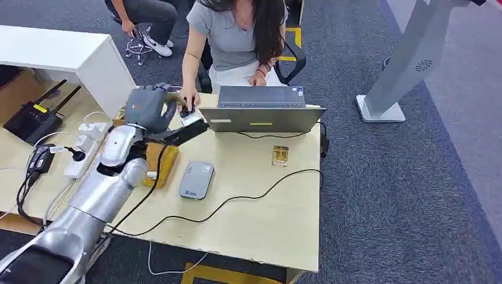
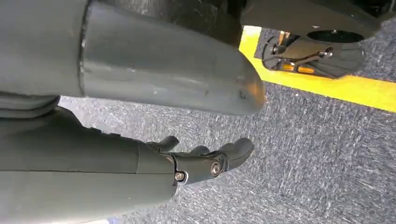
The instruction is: Pass the card to the sensor for recognition and then transmit it.
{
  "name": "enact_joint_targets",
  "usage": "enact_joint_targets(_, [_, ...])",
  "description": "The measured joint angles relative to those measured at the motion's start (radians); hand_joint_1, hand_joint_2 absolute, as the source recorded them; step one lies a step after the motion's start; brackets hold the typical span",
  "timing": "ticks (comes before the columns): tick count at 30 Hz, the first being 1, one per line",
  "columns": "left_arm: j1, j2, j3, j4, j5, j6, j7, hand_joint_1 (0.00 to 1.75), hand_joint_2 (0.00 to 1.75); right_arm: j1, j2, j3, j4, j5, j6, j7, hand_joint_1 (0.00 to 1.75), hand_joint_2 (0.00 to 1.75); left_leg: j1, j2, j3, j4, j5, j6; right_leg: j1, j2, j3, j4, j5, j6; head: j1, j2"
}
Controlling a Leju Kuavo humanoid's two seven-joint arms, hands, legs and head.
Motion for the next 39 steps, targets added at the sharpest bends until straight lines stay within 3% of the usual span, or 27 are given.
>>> enact_joint_targets(4, [-0.137,0.002,0.024,0.072,0.003,0.002,-0.016,1.75,1.75,-0.004,0.000,0.002,0.000,0.017,0.006,0.008,0.00,0.00,0.000,0.000,0.000,0.000,0.001,0.000,0.000,0.000,0.000,0.000,0.001,0.000,0.000,0.000])
enact_joint_targets(8, [-0.185,0.001,0.035,0.113,-0.007,0.018,-0.022,1.75,1.75,-0.005,0.002,0.002,0.000,0.022,0.009,0.008,0.00,0.00,0.000,0.000,0.000,0.000,0.001,0.000,0.000,0.000,0.000,0.000,0.001,0.000,0.000,0.000])
enact_joint_targets(10, [-0.206,0.001,0.036,0.138,-0.039,0.056,-0.008,1.75,1.75,-0.005,0.002,0.005,0.000,0.034,0.012,0.015,0.00,0.00,0.000,0.000,0.000,0.000,0.001,0.000,0.000,0.000,0.000,0.000,0.001,0.000,0.000,0.000])
enact_joint_targets(12, [-0.260,0.002,0.037,0.204,-0.070,0.105,-0.007,1.75,1.75,-0.006,0.003,0.010,0.000,0.052,0.016,0.021,0.00,0.00,0.000,0.000,0.000,0.000,0.001,0.000,0.000,0.000,0.000,0.000,0.001,0.000,0.000,0.000])
enact_joint_targets(17, [-0.398,0.001,0.044,0.382,-0.117,0.148,-0.007,1.75,1.75,-0.008,0.005,0.017,0.000,0.074,0.022,0.030,0.00,0.00,0.000,0.000,0.000,0.000,0.001,0.000,0.000,0.001,0.000,0.000,0.002,-0.001,0.000,0.000])
enact_joint_targets(23, [-0.449,-0.002,0.045,0.510,-0.126,0.153,0.000,1.75,1.75,-0.009,0.005,0.017,0.000,0.081,0.022,0.030,0.00,0.00,0.000,0.000,0.000,0.000,0.002,0.000,0.000,0.001,0.000,0.000,0.002,-0.001,0.000,0.000])
enact_joint_targets(29, [-0.453,0.002,0.051,0.562,-0.124,0.154,0.006,1.75,1.75,-0.009,0.005,0.017,0.000,0.082,0.022,0.032,0.00,0.00,0.000,0.000,0.000,0.000,0.002,0.000,0.000,0.001,0.000,0.000,0.002,-0.001,0.000,0.000])
enact_joint_targets(30, [-0.453,0.002,0.053,0.568,-0.124,0.154,0.006,0.00,1.75,-0.009,0.005,0.017,0.000,0.083,0.022,0.032,0.00,0.00,0.000,0.000,0.000,0.000,0.001,0.000,0.000,0.001,0.000,0.000,0.002,-0.001,0.000,0.000])
enact_joint_targets(39, [-0.453,0.013,0.074,0.599,-0.114,0.165,-0.001,0.00,1.75,-0.008,0.005,0.017,0.000,0.088,0.022,0.032,0.00,0.00,0.000,0.000,0.000,0.000,0.002,0.000,0.000,0.000,0.000,0.000,0.002,-0.001,0.000,0.000])
